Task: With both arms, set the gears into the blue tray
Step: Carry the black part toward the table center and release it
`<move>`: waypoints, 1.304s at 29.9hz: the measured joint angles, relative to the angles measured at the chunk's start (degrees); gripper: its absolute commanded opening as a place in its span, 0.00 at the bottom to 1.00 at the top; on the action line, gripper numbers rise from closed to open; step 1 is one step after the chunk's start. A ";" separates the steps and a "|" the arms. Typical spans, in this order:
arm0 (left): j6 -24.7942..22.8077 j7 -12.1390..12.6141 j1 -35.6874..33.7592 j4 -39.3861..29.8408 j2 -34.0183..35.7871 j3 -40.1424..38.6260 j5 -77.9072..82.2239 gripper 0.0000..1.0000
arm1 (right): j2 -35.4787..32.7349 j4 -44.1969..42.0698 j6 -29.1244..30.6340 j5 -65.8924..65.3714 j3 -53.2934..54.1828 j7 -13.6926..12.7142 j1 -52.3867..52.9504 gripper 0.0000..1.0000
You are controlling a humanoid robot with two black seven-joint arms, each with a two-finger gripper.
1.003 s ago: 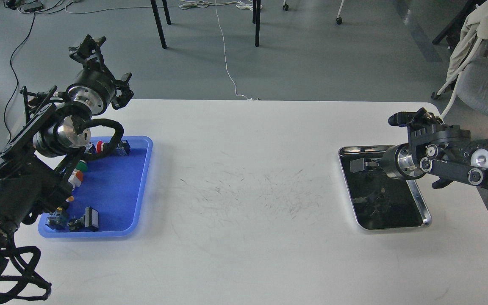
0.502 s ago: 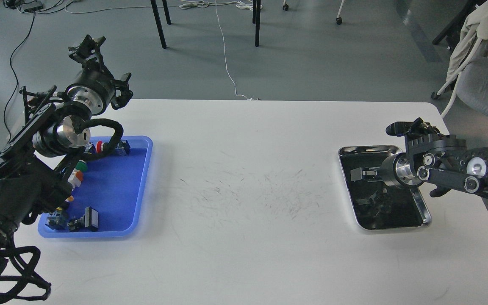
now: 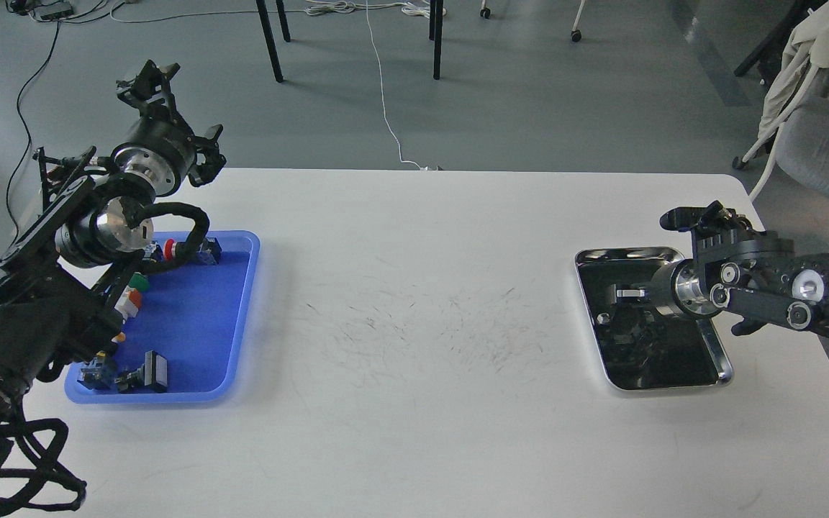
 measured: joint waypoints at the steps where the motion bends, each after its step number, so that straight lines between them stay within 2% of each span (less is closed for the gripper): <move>1: 0.00 0.00 0.00 0.00 0.00 0.00 0.00 0.98 | 0.01 0.03 0.00 0.00 0.00 -0.01 0.12 0.02; 7: 0.05 0.06 0.00 0.00 0.04 0.00 0.00 0.98 | 0.07 1.38 0.39 0.21 1.57 0.02 2.15 0.02; 10: 0.06 0.08 0.00 0.00 0.09 0.00 0.01 0.98 | -0.15 4.83 0.67 0.62 5.31 0.06 4.89 0.02; 14: 0.07 0.08 -0.01 0.01 0.10 0.00 0.04 0.98 | 1.55 8.76 0.62 8.43 9.50 0.35 10.33 0.02; 18: 0.07 0.05 -0.34 0.04 0.10 0.00 0.04 0.98 | 11.83 7.81 0.10 17.91 11.21 0.52 12.73 0.02; 21: 0.07 -0.01 -0.35 0.08 0.08 0.00 0.03 0.98 | 22.10 3.66 -0.02 20.28 13.08 0.62 12.27 0.02; 23: 0.08 -0.05 -0.36 0.10 0.04 0.00 0.02 0.98 | 25.42 -0.51 -0.10 20.63 13.63 0.65 10.65 0.02; 27: 0.08 -0.10 -0.36 0.11 0.00 0.00 0.00 0.98 | 26.68 -6.05 -1.12 20.73 14.32 0.67 6.10 0.02; 39: 0.09 -0.70 -0.21 0.10 -0.01 0.00 0.00 0.98 | 26.86 1.45 -4.29 20.35 14.83 1.01 0.05 0.02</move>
